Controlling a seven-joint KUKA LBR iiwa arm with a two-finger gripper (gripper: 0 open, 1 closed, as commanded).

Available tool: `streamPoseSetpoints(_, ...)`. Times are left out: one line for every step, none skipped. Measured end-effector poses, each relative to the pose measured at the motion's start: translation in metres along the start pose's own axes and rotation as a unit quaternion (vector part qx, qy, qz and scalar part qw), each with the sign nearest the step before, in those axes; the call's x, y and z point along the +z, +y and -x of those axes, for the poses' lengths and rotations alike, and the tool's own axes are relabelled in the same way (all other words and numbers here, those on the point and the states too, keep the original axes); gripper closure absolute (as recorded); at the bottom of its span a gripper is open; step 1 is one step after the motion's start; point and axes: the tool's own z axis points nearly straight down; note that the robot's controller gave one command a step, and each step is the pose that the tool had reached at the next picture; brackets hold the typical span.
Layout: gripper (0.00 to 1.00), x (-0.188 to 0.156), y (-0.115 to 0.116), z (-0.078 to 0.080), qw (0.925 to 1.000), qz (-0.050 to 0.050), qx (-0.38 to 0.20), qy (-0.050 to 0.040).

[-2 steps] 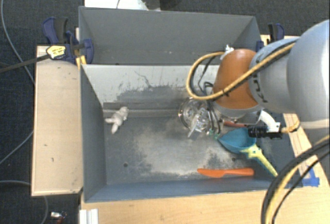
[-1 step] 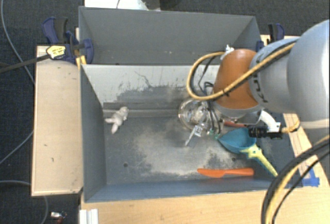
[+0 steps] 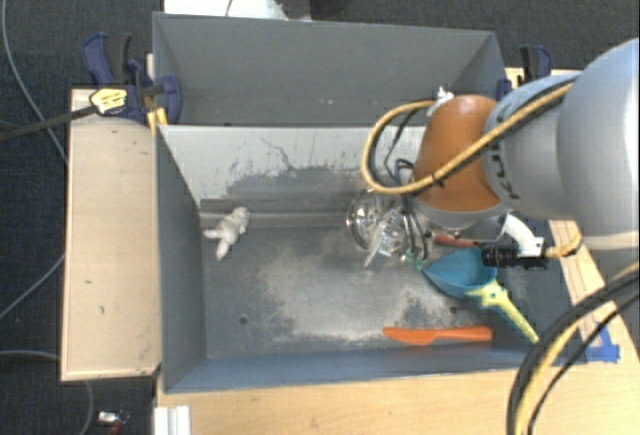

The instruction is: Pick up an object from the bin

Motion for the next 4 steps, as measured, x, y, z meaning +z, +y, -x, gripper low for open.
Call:
streamPoseSetpoints(0.00,0.000,-0.001,0.000,1.0000,0.000,0.000,-0.0001)
streamPoseSetpoints(1.00,0.001,-0.001,-0.001,1.0000,-0.001,0.000,0.0018)
streamPoseSetpoints(1.00,0.001,-0.001,-0.001,1.0000,-0.001,-0.001,0.0018)
streamPoseSetpoints(1.00,-0.006,-0.040,-0.003,0.9972,0.001,-0.075,0.0034)
